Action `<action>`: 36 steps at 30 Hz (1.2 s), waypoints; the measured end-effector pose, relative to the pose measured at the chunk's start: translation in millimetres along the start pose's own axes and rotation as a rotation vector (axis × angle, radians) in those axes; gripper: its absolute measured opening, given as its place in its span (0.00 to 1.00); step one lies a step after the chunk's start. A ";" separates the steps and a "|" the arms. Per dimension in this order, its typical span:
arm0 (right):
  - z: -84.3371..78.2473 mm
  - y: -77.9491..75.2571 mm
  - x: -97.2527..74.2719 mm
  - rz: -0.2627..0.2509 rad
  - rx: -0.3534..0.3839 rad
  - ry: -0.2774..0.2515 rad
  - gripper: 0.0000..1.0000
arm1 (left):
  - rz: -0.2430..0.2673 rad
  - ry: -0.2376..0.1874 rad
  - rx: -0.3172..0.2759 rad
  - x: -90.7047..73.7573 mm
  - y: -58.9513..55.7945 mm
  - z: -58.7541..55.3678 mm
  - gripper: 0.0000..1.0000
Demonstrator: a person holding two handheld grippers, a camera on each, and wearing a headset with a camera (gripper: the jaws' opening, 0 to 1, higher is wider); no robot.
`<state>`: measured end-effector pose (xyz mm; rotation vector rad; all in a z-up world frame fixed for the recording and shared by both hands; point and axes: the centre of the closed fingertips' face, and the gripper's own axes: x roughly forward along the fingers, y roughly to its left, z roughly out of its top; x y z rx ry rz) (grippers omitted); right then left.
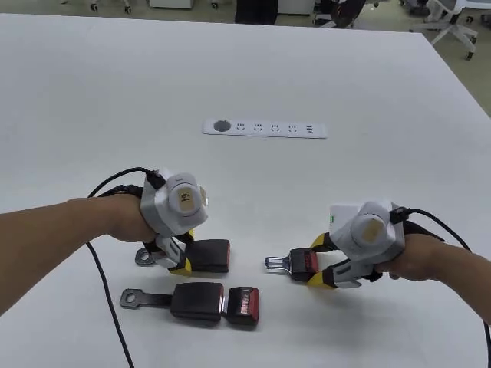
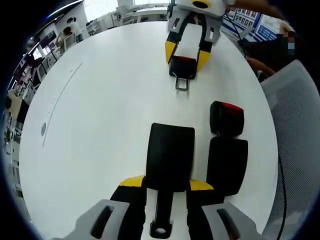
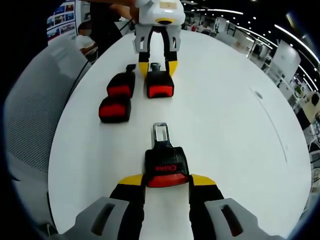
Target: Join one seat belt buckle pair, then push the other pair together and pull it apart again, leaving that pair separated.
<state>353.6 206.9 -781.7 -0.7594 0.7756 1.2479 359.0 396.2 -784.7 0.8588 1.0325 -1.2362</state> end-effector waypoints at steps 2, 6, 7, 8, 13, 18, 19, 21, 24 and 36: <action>-2.7 -0.7 -2.1 -0.001 0.003 0.005 0.30 | 0.000 0.000 0.000 0.1 0.3 -0.2 0.31; -5.5 0.9 -6.8 -0.003 0.005 0.011 0.30 | 0.000 -0.003 0.002 0.0 0.9 -0.8 0.31; -6.2 1.2 -7.6 -0.003 0.007 0.012 0.30 | 0.000 -0.003 0.003 0.0 0.8 -0.8 0.31; -9.3 -2.9 -8.1 -0.001 0.009 0.015 0.30 | -0.001 -0.003 0.004 -0.1 0.8 -0.8 0.31; -15.2 -1.4 -11.0 -0.005 0.018 0.025 0.31 | -0.002 -0.006 0.011 -0.3 1.2 -0.7 0.32; -17.0 -4.8 -10.9 -0.006 0.017 0.022 0.31 | 0.001 -0.004 0.017 -0.3 1.4 -1.1 0.32; -16.9 -4.6 -10.6 -0.006 0.016 0.022 0.31 | 0.001 -0.004 0.019 -0.9 0.0 -0.4 0.32; -17.0 -3.9 -10.2 -0.005 0.026 0.023 0.31 | 0.001 -0.005 0.017 -0.6 0.1 -0.6 0.32; -17.0 -3.2 -10.3 -0.008 0.025 0.023 0.32 | 0.000 -0.007 0.022 -0.4 0.2 -0.7 0.32; -21.9 -2.8 -20.4 -0.032 0.031 0.033 0.49 | 0.016 0.002 0.011 -5.1 3.5 -1.5 0.42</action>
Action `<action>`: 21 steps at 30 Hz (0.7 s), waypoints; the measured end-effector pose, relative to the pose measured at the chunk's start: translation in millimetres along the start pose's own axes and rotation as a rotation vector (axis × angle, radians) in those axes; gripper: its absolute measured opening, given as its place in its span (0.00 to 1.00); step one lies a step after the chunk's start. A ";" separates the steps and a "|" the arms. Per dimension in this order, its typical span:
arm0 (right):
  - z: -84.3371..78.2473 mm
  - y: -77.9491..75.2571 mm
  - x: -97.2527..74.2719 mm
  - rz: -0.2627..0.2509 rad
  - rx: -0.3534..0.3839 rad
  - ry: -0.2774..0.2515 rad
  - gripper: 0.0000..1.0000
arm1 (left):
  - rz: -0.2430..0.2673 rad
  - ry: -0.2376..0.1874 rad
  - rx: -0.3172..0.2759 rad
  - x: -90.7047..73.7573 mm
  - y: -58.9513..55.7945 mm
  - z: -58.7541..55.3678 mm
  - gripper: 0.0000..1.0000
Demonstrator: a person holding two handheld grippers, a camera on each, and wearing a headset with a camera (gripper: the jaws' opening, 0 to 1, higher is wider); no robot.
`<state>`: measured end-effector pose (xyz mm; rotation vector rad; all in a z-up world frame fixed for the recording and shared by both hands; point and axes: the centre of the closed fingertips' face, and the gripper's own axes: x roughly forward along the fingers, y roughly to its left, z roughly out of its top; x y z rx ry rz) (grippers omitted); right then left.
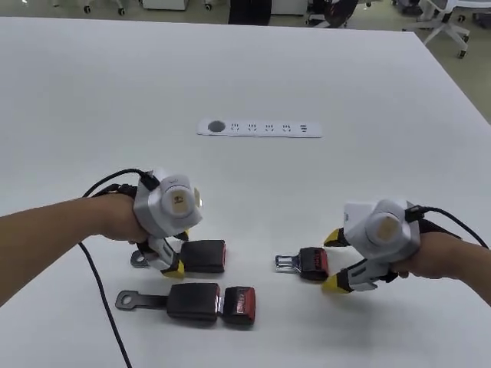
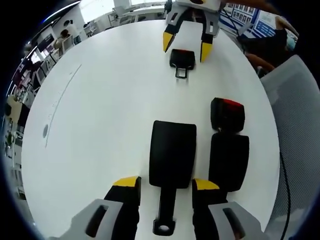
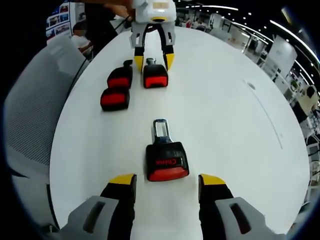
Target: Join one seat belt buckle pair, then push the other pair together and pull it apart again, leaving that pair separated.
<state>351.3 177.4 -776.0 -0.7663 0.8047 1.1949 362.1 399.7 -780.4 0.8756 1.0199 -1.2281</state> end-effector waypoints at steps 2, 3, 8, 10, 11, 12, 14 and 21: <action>-3.5 1.4 -1.6 0.001 0.001 0.004 0.52 | 0.003 -0.038 -0.037 -4.4 -0.1 4.4 0.42; -5.3 1.8 -2.7 -0.002 0.004 0.006 0.53 | 0.007 -0.050 -0.051 -7.1 0.2 5.6 0.42; -7.0 7.1 -8.7 -0.014 0.028 -0.004 0.56 | 0.021 -0.068 -0.075 -11.7 -0.3 1.3 0.44; -9.0 6.4 -10.6 -0.018 0.037 -0.012 0.57 | 0.025 -0.081 -0.090 -15.2 -3.8 0.0 0.45; -9.5 7.6 -11.1 -0.020 0.040 -0.014 0.58 | 0.025 -0.087 -0.097 -16.5 -5.3 -0.8 0.45; -10.4 9.5 -11.9 -0.022 0.045 -0.016 0.59 | 0.024 -0.094 -0.107 -18.6 -6.8 -2.4 0.46; -14.2 10.4 -11.8 -0.027 0.056 -0.019 0.60 | 0.032 -0.107 -0.135 -21.2 -7.6 -6.9 0.47; -17.5 18.6 -18.0 -0.041 0.093 -0.037 0.63 | 0.049 -0.183 -0.212 -33.5 -13.9 -20.7 0.50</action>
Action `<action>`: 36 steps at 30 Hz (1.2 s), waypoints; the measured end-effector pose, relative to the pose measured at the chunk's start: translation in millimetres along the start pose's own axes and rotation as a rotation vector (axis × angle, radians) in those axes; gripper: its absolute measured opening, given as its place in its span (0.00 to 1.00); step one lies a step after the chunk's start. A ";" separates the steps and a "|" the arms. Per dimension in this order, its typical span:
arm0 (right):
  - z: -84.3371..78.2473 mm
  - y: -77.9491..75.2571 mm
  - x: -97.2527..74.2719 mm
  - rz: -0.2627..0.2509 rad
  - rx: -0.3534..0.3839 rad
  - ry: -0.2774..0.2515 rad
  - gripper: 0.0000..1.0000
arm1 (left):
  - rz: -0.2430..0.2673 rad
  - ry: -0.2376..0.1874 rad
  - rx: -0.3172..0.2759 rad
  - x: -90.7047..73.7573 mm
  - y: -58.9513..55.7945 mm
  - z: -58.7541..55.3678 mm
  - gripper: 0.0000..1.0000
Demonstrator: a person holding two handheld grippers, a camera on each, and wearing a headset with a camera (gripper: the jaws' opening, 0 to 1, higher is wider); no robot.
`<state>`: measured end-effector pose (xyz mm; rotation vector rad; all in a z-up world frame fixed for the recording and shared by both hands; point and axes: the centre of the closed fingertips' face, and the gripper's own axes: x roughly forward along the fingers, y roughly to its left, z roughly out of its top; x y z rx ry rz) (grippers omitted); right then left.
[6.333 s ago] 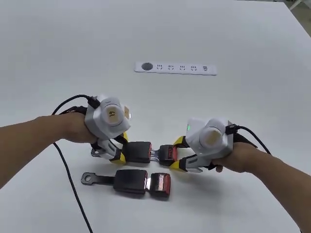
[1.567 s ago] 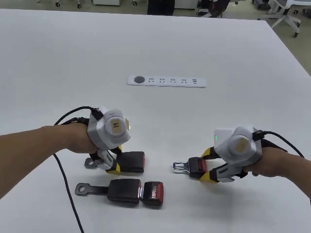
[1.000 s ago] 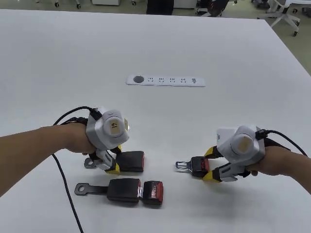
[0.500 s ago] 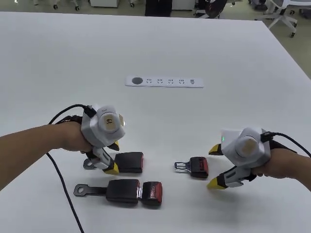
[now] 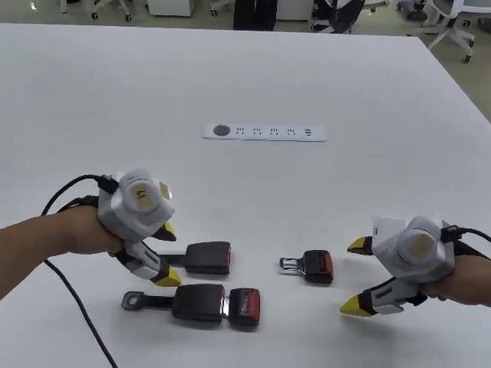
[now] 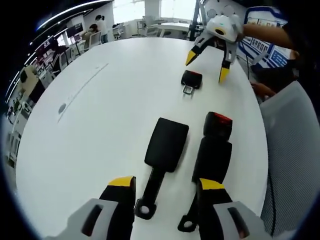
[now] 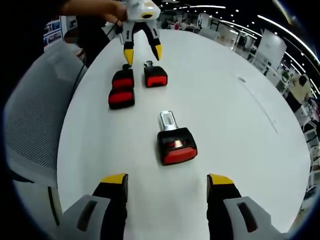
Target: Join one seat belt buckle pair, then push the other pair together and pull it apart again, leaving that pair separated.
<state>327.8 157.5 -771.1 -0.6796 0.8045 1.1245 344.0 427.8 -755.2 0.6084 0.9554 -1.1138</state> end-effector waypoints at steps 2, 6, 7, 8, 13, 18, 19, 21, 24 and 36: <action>-1.2 3.8 -2.2 0.000 0.007 -0.004 0.64 | 0.004 -0.042 -0.040 -3.7 -2.7 -1.5 0.52; -5.7 5.4 -2.5 -0.013 0.037 -0.013 0.66 | 0.024 -0.119 -0.095 -11.9 -5.9 -2.8 0.56; -5.5 7.3 -3.2 -0.016 0.046 -0.021 0.66 | 0.029 -0.137 -0.108 -13.8 -7.6 -2.2 0.57; -6.0 8.0 -3.0 -0.019 0.050 -0.028 0.67 | 0.033 -0.152 -0.120 -16.4 -10.9 -3.7 0.58; -5.6 16.4 -6.2 -0.030 0.051 -0.047 0.67 | 0.060 -0.207 -0.156 -21.9 -18.6 -13.7 0.59; -4.4 20.7 -9.9 -0.053 0.084 -0.075 0.68 | 0.099 -0.278 -0.213 -27.7 -21.5 -22.7 0.64; -3.0 21.2 -10.3 -0.061 0.089 -0.089 0.68 | 0.109 -0.300 -0.239 -29.7 -22.4 -23.4 0.66; 2.2 25.8 -15.0 -0.080 0.109 -0.115 0.69 | 0.132 -0.334 -0.251 -32.2 -24.1 -23.2 0.69; 6.8 31.4 -16.3 -0.114 0.148 -0.163 0.70 | 0.149 -0.370 -0.273 -33.6 -32.6 -22.9 0.72; 30.7 48.5 -23.6 -0.193 0.241 -0.282 0.79 | 0.240 -0.447 -0.266 -40.2 -43.8 -31.5 0.82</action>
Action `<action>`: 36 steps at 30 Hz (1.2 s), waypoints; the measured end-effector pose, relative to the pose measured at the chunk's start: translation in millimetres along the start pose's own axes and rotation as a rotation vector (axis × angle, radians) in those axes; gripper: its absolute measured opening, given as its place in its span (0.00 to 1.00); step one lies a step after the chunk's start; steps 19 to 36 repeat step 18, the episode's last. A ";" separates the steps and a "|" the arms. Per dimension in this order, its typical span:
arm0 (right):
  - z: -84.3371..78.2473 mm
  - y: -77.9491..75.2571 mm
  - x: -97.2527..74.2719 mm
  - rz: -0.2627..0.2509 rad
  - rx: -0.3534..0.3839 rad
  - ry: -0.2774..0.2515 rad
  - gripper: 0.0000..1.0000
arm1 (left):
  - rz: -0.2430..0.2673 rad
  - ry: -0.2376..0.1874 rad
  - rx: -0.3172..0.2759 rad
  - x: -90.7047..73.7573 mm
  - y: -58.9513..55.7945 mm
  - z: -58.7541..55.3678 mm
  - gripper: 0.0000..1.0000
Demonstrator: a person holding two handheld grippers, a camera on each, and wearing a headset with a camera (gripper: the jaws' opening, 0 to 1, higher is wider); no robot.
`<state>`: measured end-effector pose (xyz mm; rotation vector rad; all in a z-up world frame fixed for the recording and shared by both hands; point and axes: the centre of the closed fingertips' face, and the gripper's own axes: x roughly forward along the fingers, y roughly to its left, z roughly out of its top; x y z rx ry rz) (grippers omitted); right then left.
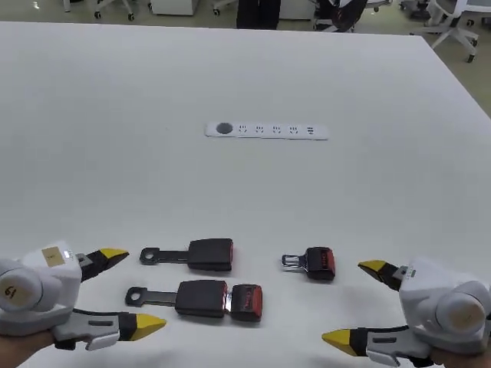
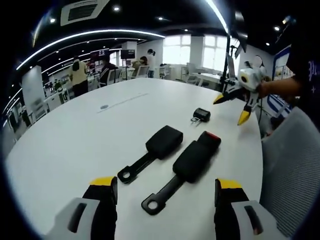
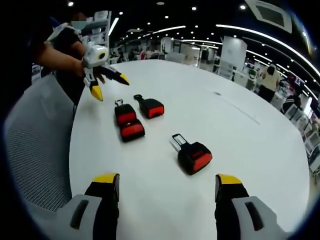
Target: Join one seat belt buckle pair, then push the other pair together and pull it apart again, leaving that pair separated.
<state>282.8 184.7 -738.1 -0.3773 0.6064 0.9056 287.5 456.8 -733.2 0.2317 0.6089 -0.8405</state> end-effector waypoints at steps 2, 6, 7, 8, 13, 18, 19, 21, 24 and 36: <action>4.6 3.6 -1.1 -0.005 0.014 -0.017 0.82 | 0.009 -0.008 -0.011 0.2 -0.8 -0.3 0.87; 4.8 4.5 -0.6 -0.018 0.038 -0.034 0.88 | 0.007 -0.018 -0.025 1.0 -0.7 0.4 0.93; 5.5 5.0 -0.7 -0.018 0.042 -0.041 0.90 | 0.007 -0.021 -0.026 2.4 -1.7 1.6 0.94; 6.2 5.1 -1.2 -0.024 0.043 -0.047 0.92 | 0.006 -0.029 -0.031 3.9 -2.8 3.5 0.96; 10.7 4.7 -4.3 -0.035 0.056 -0.076 0.99 | -0.006 -0.058 -0.031 7.0 -8.6 9.6 1.00; 5.9 4.6 -3.5 -0.027 0.055 -0.073 0.99 | -0.010 -0.056 -0.030 8.9 -8.7 7.0 1.00; 5.9 4.6 -3.5 -0.027 0.055 -0.073 0.99 | -0.010 -0.056 -0.030 8.9 -8.7 7.0 1.00; 5.9 4.6 -3.5 -0.027 0.055 -0.073 0.99 | -0.010 -0.056 -0.030 8.9 -8.7 7.0 1.00; 5.9 4.6 -3.5 -0.027 0.055 -0.073 0.99 | -0.010 -0.056 -0.030 8.9 -8.7 7.0 1.00; 5.9 4.6 -3.5 -0.027 0.055 -0.073 0.99 | -0.010 -0.056 -0.030 8.9 -8.7 7.0 1.00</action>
